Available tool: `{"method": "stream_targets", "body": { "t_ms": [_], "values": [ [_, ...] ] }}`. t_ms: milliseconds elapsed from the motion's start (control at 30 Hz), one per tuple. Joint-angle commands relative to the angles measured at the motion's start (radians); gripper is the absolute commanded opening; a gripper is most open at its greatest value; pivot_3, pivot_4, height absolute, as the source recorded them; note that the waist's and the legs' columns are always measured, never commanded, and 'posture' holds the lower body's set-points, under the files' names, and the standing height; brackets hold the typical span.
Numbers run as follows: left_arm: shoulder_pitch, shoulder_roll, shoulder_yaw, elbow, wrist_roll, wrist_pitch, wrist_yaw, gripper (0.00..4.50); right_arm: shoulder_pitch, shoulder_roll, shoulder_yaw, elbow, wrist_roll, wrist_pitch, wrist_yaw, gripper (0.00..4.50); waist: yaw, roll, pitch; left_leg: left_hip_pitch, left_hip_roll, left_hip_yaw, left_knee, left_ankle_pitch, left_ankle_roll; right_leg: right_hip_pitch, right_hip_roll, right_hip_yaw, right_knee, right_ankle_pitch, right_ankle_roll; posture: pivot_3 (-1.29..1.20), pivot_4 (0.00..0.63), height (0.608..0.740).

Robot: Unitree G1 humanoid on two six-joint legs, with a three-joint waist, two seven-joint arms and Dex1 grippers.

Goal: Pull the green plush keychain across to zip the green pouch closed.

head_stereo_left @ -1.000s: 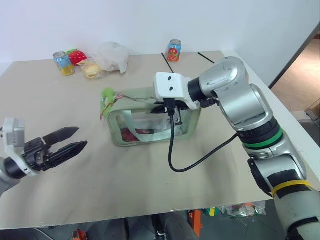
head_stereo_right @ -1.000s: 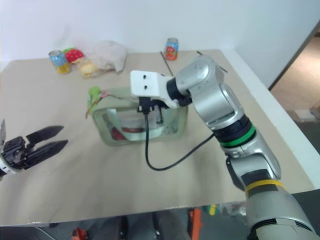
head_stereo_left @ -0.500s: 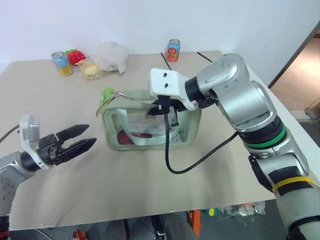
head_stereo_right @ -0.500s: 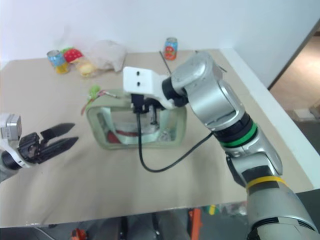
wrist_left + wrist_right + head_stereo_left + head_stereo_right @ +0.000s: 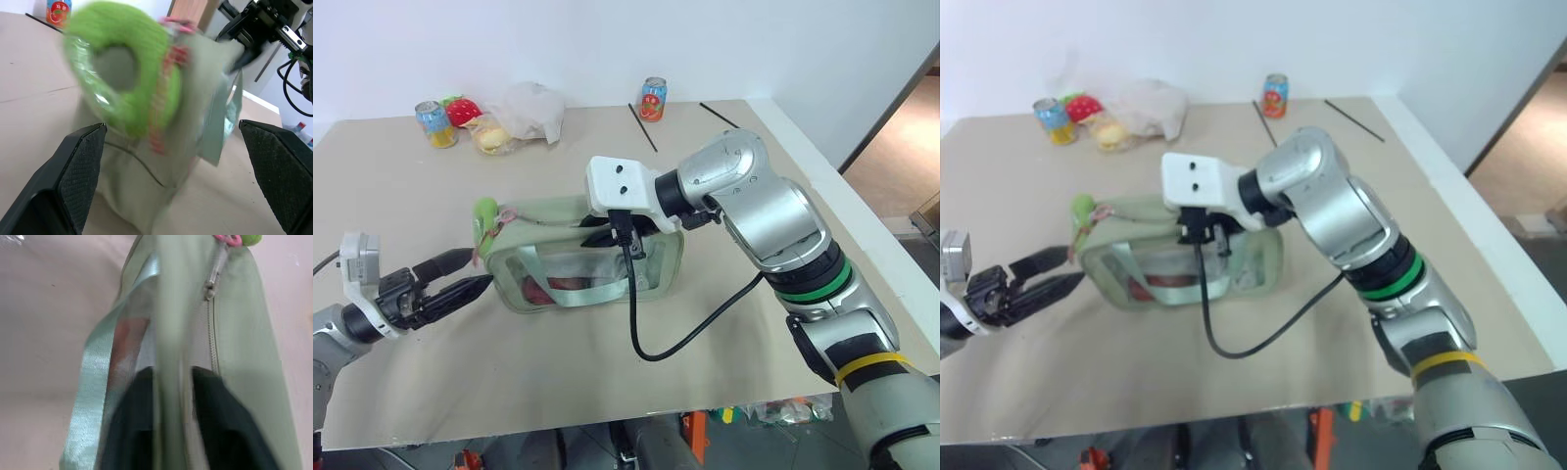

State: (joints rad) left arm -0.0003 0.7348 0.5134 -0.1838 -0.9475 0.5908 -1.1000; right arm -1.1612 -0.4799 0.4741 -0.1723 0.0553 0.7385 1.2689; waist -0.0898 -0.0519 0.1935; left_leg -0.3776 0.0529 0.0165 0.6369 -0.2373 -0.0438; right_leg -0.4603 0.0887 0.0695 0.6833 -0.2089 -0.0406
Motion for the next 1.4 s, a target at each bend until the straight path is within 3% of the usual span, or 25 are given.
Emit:
{"method": "stream_targets", "body": {
  "t_ms": [33, 167, 467, 767, 1033, 1400],
  "values": [
    [-0.007, 0.025, 0.037, -0.031, -0.023, 0.0, -0.003, 4.5, -0.005, -0.011, -0.03, -0.014, 0.018, 0.003, -0.017, 2.8, 0.0, 0.0, 0.0, 0.0, 0.0, 0.0, 0.0, 0.0, 0.0, 0.0, 0.0, 0.0, 0.0, 0.0, 0.0, 0.0, 0.15, 0.74],
    [-0.017, 0.032, 0.036, -0.035, -0.028, 0.005, -0.002, 4.5, -0.005, -0.055, -0.056, 0.014, 0.035, 0.003, -0.009, 4.05, 0.001, 0.0, 0.0, 0.0, 0.0, 0.0, 0.0, 0.0, 0.0, 0.0, 0.0, 0.0, 0.0, 0.0, 0.0, 0.0, 0.15, 0.74],
    [0.07, 0.124, 0.127, -0.103, -0.094, 0.082, -0.055, 4.5, 0.029, -0.33, -0.321, 0.054, 0.249, -0.004, 0.157, 4.05, 0.006, 0.0, 0.0, 0.0, -0.001, 0.001, -0.001, -0.002, 0.001, 0.0, -0.001, 0.001, -0.002, -0.002, 0.0, 0.0, 0.15, 0.74],
    [0.059, 0.182, 0.17, -0.208, -0.15, 0.115, -0.038, 4.5, 0.3, -0.556, -0.408, 0.071, 0.244, -0.028, 0.129, 4.05, 0.007, 0.0, 0.001, 0.002, -0.001, 0.001, -0.001, -0.002, 0.001, 0.001, 0.0, 0.001, -0.001, -0.004, 0.0, 0.0, 0.15, 0.74],
    [-0.018, 0.209, 0.132, -0.217, -0.168, 0.116, -0.031, 4.5, 0.394, -0.492, -0.377, 0.017, 0.27, 0.01, 0.038, 4.05, -0.005, 0.001, 0.001, 0.003, -0.001, 0.002, -0.001, -0.002, 0.0, 0.001, 0.001, 0.002, -0.001, -0.003, 0.001, 0.0, 0.15, 0.74],
    [-0.123, 0.165, 0.032, -0.2, -0.189, 0.118, 0.013, 4.5, 0.28, -0.324, -0.309, 0.04, 0.305, 0.048, -0.02, 4.05, -0.006, 0.0, 0.001, 0.002, 0.0, 0.001, -0.001, -0.002, 0.0, 0.001, 0.001, 0.002, -0.001, -0.002, 0.002, 0.0, 0.15, 0.74]
  ]
}}
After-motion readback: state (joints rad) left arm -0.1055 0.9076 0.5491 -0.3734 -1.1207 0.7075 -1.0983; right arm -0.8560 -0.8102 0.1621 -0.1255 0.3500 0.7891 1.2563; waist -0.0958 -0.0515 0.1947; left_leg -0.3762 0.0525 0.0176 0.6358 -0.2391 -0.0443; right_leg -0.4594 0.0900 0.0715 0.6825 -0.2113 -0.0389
